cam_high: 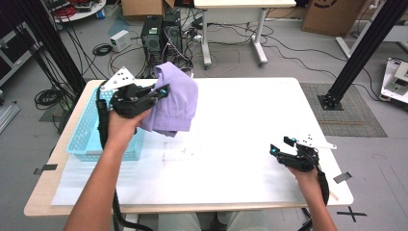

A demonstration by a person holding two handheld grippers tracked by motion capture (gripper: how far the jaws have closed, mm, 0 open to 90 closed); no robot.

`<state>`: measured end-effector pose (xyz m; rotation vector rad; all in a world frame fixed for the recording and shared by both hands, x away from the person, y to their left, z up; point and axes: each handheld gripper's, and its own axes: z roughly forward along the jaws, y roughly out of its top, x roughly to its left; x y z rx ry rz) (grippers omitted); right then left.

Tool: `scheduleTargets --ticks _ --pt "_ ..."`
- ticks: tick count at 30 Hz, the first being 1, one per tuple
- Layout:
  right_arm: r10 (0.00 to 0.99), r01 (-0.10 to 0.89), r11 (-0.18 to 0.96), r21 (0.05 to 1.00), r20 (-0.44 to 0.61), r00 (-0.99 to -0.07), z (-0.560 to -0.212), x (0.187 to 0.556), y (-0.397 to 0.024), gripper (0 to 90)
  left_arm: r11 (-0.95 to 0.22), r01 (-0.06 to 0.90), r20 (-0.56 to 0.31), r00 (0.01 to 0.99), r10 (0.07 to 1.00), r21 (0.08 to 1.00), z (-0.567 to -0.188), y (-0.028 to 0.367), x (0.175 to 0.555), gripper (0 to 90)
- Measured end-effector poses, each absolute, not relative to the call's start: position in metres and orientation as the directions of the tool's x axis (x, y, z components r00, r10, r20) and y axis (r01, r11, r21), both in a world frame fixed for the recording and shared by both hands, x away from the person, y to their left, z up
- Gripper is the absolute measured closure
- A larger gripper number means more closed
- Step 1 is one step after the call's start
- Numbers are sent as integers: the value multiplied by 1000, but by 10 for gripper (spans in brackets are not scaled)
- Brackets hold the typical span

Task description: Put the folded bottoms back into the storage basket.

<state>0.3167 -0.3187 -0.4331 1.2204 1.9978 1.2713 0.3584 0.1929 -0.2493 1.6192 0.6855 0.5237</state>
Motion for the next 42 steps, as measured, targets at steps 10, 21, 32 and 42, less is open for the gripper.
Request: scheduleTargets --ticks 10,21,32,42 --pt "867 432 197 880 49 -497 -435 317 -312 316 -33 104 -48 691 722 994 -227 253 359 842" --pt "867 430 209 878 36 -496 -435 316 -308 316 13 193 -135 634 762 981 -244 317 378 841" --pt "863 425 223 877 25 -505 -435 316 -303 316 82 249 -153 281 947 965 -310 369 374 491" --pt "852 427 236 873 25 -522 -436 319 -297 311 99 134 -138 323 936 986 -317 332 354 271"
